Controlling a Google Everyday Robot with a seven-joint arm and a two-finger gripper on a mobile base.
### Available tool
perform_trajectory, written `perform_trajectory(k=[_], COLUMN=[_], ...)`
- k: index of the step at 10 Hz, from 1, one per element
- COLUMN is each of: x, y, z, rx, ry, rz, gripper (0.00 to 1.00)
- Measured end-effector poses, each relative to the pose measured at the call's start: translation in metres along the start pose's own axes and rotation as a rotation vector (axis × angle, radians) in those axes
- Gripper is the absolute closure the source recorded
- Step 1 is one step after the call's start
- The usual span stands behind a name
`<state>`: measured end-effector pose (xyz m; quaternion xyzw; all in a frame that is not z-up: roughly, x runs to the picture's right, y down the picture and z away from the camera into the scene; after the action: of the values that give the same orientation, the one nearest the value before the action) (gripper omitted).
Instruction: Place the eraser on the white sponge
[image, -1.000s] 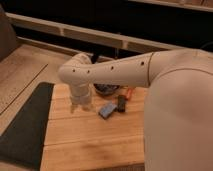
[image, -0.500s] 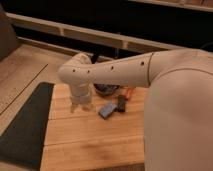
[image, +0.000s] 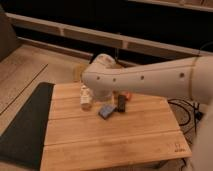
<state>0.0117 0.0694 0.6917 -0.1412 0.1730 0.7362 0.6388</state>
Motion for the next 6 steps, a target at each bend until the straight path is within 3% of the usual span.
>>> perform_trajectory(k=[1, 3, 6], x=[0.008, 0.020, 0.021], y=[-0.039, -0.080, -0.078], z=[-0.009, -0.016, -0.015], rx=[0.013, 0.036, 0.034], ry=[-0.032, -0.049, -0.049], rz=[0.069, 0.146, 0.143], gripper=[0.35, 0.35, 0.35])
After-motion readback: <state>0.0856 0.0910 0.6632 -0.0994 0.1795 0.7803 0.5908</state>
